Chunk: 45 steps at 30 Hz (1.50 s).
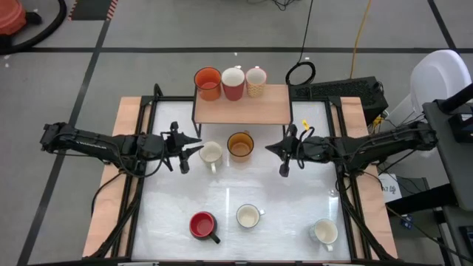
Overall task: Place coffee mugs
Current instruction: Put the black mug on the shelf
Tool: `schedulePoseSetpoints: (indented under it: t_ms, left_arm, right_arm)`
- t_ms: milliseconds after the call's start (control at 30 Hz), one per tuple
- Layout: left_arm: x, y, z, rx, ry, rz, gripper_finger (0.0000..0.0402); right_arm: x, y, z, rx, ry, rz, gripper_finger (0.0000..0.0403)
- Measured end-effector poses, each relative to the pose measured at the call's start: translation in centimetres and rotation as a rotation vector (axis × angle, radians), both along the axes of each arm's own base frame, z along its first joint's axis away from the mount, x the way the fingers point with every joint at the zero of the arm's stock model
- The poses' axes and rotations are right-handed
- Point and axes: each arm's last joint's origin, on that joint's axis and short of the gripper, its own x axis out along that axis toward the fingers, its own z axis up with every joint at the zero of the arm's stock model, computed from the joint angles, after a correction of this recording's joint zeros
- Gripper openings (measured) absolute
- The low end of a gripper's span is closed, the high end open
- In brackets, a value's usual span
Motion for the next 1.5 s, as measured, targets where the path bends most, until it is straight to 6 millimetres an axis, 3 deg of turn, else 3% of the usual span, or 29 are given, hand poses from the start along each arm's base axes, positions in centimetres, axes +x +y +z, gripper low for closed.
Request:
schedulePoseSetpoints:
  t_ms: [200,500,633,800,1000,1267,1500]
  left_arm:
    - [0.0,-0.5,0.0,-0.038,-0.011,-0.014,0.0138]
    - [-0.1,-1.3,0.0,-0.066,-0.016,-0.049,0.027]
    - [-0.2,-1.8,0.0,-0.044,-0.011,-0.086,0.0298]
    - [-0.1,-3.0,-0.3,0.024,0.022,-0.163,0.0295]
    - [0.7,-4.2,-1.3,0.085,0.087,-0.231,0.0254]
    - [2.0,-4.8,-1.0,0.083,0.23,-0.249,0.0199]
    - [2.6,-5.0,-1.9,0.078,0.334,-0.238,0.0187]
  right_arm:
    - [1.2,0.2,-1.2,0.022,0.029,-0.005,0.0]
    - [1.9,0.5,-2.2,0.04,0.068,0.075,0.0]
    - [1.9,0.5,-2.2,0.039,0.07,0.075,0.0]
    - [1.9,0.5,-2.3,0.039,0.077,0.075,0.0]
    - [1.9,0.5,-2.3,0.028,0.083,0.08,0.0]
    - [1.9,0.4,-2.3,-0.012,0.093,0.09,0.0]
    - [1.8,0.4,-2.3,-0.028,0.099,0.096,0.0]
